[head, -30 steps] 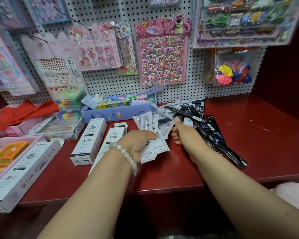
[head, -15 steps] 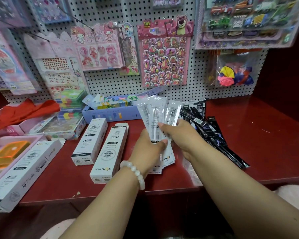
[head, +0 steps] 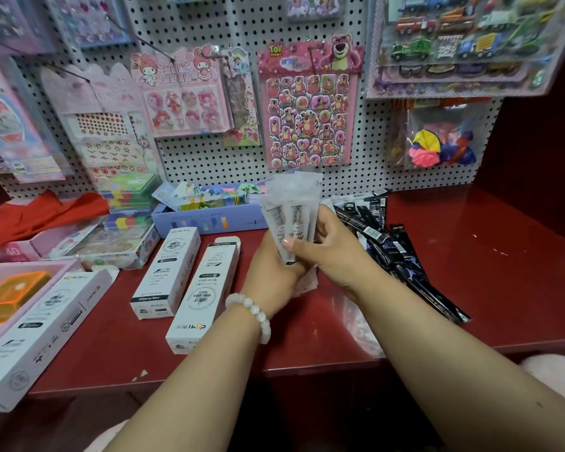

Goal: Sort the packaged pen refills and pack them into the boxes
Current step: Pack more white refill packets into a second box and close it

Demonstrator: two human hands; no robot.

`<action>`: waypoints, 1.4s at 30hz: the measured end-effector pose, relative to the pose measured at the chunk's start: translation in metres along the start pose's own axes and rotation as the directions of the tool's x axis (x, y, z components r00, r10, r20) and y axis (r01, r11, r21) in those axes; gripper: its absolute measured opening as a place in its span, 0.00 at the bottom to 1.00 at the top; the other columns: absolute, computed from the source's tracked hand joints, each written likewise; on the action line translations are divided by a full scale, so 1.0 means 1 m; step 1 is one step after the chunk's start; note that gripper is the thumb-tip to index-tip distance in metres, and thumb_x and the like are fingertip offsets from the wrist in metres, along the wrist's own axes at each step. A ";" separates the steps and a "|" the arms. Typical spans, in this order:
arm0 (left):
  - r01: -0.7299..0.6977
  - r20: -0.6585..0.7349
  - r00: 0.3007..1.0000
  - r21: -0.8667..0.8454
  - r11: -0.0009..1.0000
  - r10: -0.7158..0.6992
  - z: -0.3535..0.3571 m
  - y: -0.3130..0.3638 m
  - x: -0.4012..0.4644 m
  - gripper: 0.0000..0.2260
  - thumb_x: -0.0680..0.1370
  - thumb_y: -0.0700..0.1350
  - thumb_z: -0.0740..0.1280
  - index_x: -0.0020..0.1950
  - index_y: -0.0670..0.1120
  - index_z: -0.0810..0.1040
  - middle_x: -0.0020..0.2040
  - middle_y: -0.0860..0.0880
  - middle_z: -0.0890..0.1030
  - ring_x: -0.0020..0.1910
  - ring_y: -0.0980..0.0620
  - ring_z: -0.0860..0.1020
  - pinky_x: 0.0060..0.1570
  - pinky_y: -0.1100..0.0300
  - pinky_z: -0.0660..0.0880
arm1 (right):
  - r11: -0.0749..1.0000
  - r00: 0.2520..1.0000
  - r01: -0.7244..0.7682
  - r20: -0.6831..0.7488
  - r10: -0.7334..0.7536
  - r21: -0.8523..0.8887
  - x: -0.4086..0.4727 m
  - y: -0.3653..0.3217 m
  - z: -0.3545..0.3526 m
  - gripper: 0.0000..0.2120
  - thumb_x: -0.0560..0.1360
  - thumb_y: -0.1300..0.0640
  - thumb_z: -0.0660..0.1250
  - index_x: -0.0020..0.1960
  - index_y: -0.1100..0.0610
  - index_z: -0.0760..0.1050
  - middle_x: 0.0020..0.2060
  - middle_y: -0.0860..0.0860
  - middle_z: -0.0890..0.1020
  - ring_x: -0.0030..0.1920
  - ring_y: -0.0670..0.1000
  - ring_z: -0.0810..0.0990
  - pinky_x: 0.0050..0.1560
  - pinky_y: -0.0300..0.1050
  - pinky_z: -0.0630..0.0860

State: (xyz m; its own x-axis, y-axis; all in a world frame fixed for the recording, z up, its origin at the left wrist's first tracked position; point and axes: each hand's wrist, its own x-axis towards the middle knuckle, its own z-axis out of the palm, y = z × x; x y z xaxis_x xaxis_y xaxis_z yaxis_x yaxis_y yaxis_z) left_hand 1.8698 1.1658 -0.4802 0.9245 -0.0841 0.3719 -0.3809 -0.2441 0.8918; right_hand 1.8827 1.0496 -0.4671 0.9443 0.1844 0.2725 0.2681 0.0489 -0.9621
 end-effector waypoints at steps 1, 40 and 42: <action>-0.001 0.016 1.000 -0.001 1.000 0.001 0.001 -0.001 0.000 0.23 0.70 0.34 0.64 0.61 0.53 0.75 0.54 0.52 0.82 0.56 0.56 0.80 0.55 0.55 0.77 | 1.000 1.000 -0.011 0.014 0.010 0.020 0.000 0.000 0.000 0.23 0.67 0.60 0.74 0.59 0.50 0.72 0.56 0.51 0.81 0.58 0.49 0.79 0.58 0.44 0.76; 0.039 0.166 0.982 0.293 0.955 -0.091 -0.023 0.028 -0.006 0.09 0.76 0.40 0.67 0.53 0.50 0.73 0.48 0.57 0.77 0.51 0.58 0.75 0.48 0.76 0.68 | 0.965 0.982 0.041 0.189 0.009 -0.258 0.016 -0.048 -0.004 0.11 0.68 0.63 0.75 0.49 0.59 0.79 0.44 0.59 0.85 0.45 0.66 0.82 0.47 0.64 0.79; 0.103 0.194 0.967 0.301 0.948 -0.167 -0.029 0.029 -0.006 0.11 0.75 0.45 0.70 0.56 0.49 0.73 0.52 0.53 0.78 0.53 0.55 0.77 0.54 0.64 0.73 | 0.957 0.996 0.013 0.088 0.013 -0.291 0.017 -0.040 -0.005 0.11 0.67 0.61 0.76 0.48 0.59 0.80 0.44 0.58 0.85 0.47 0.61 0.84 0.50 0.60 0.80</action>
State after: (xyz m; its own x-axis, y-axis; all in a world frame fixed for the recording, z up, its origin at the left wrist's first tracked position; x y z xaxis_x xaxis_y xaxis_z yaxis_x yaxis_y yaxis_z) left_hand 1.8531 1.1877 -0.4493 0.9604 -0.2279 0.1605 -0.2607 -0.5311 0.8062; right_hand 1.8890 1.0461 -0.4234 0.9273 0.2707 0.2585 0.3243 -0.2361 -0.9160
